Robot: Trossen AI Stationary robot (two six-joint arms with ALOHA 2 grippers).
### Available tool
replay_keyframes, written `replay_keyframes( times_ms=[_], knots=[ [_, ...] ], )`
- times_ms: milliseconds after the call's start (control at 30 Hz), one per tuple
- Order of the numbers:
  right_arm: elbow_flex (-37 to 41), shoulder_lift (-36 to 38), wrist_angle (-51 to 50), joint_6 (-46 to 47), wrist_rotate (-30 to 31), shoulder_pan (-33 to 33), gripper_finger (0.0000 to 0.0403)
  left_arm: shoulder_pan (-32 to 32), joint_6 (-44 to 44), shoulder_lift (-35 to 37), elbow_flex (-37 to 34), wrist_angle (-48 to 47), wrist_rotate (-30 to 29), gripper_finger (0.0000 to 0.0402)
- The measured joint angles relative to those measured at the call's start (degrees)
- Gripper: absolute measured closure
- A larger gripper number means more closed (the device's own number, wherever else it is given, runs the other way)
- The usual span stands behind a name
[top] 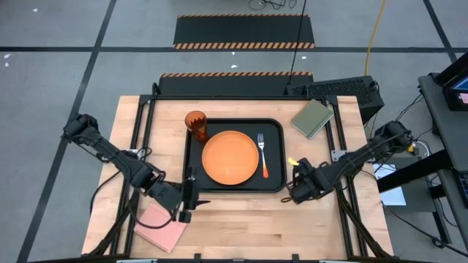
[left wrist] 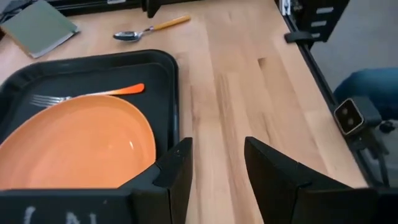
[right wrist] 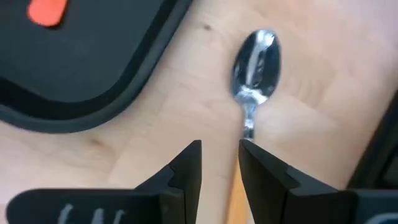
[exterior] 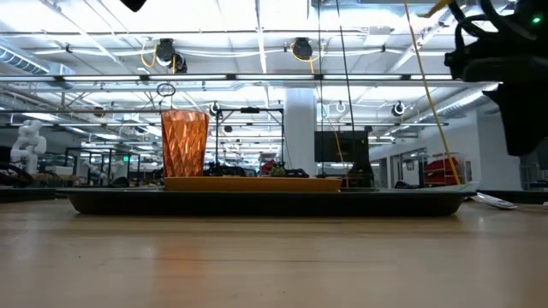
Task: Pick and place plate/cup/fork/spoon on tray
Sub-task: Put the orange spoon on the black tray to the right side of the orange fork
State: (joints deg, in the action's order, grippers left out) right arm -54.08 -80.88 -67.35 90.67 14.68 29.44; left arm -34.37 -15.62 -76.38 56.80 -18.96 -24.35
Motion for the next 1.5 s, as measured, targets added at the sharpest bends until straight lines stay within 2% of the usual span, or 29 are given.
replay_keyframes(
  times_ms=[233, 667, 867, 1033, 1367, 1500],
  knots=[
    [1.7, 0.1, -1.0, 1.3, 0.3, 2.2, 0.0299, -1.1, -2.1, -0.5, 0.0, 2.0, -2.2, 0.0252],
    [12.6, 0.0, 8.0, 3.2, 0.3, 2.6, 0.0242, -1.1, -0.2, -0.5, 0.0, 2.6, -2.2, 0.0252],
    [17.1, 0.2, 15.6, 3.2, 0.3, 2.6, 0.0235, -1.1, -0.1, -0.5, 0.0, 2.5, -2.2, 0.0252],
    [18.8, 0.3, 18.3, 3.3, 0.4, 2.6, 0.0258, -1.1, -0.2, -0.5, 0.0, 2.6, -2.3, 0.0252],
    [18.9, 0.2, 19.6, 4.6, 0.2, 2.6, 0.0354, -1.1, -0.2, -0.5, 0.0, 2.7, -2.2, 0.0252],
    [18.8, 0.2, 19.5, 4.9, 0.2, 2.6, 0.0377, -1.1, -0.2, -0.5, 0.0, 2.7, -2.2, 0.0252]
  ],
)
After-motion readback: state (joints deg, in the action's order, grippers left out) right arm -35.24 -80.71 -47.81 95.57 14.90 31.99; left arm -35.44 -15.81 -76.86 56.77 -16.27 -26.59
